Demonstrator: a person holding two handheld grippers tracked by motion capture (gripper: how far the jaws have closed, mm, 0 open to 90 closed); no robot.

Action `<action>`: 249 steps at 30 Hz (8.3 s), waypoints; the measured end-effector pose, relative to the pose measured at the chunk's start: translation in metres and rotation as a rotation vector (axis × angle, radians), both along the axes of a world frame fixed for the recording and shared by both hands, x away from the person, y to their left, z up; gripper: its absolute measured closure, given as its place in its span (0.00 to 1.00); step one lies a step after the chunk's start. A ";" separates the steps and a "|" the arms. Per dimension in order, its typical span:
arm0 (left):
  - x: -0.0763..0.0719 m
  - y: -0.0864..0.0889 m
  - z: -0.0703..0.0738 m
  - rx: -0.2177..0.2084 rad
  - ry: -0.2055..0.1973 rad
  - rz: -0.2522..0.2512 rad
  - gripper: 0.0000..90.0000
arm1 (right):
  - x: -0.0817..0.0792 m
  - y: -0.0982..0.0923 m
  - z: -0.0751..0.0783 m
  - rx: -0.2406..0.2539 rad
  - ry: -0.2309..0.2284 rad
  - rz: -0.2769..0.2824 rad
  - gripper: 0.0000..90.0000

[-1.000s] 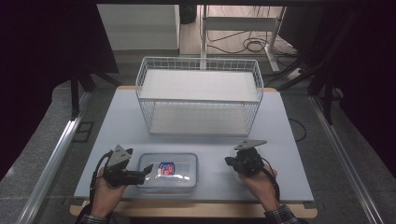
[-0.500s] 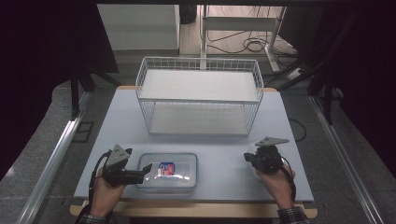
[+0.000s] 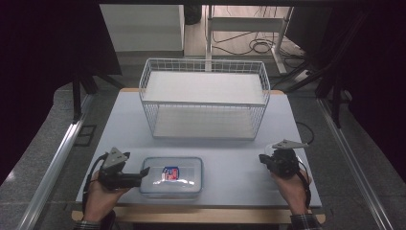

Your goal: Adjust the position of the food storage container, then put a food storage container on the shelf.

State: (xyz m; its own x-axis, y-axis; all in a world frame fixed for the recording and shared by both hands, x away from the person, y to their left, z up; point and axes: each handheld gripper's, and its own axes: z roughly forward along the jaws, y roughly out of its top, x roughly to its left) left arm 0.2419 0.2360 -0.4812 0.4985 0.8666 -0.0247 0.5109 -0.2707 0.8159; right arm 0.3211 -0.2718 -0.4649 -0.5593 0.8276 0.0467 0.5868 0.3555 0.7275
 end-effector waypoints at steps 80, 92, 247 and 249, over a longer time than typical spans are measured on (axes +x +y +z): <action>0.010 -0.062 -0.031 0.087 0.156 -0.205 0.56 | -0.045 0.053 -0.025 0.013 0.105 0.239 0.81; 0.011 -0.049 -0.036 0.086 0.146 -0.196 0.05 | -0.041 0.040 -0.027 0.076 0.044 0.239 0.24; 0.084 -0.050 0.074 -0.469 0.200 -0.339 0.58 | 0.019 0.062 0.081 0.437 0.070 0.194 0.59; 0.086 -0.049 0.078 -0.474 0.195 -0.338 0.59 | 0.023 0.063 0.085 0.445 0.071 0.197 0.59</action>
State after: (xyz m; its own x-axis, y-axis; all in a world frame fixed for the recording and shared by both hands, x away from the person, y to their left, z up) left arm 0.3279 0.1874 -0.4031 0.6911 0.5336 -0.4875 0.6125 -0.0743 0.7870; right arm 0.3439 -0.2090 -0.3800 -0.6858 0.5975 0.4156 0.5932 0.1281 0.7948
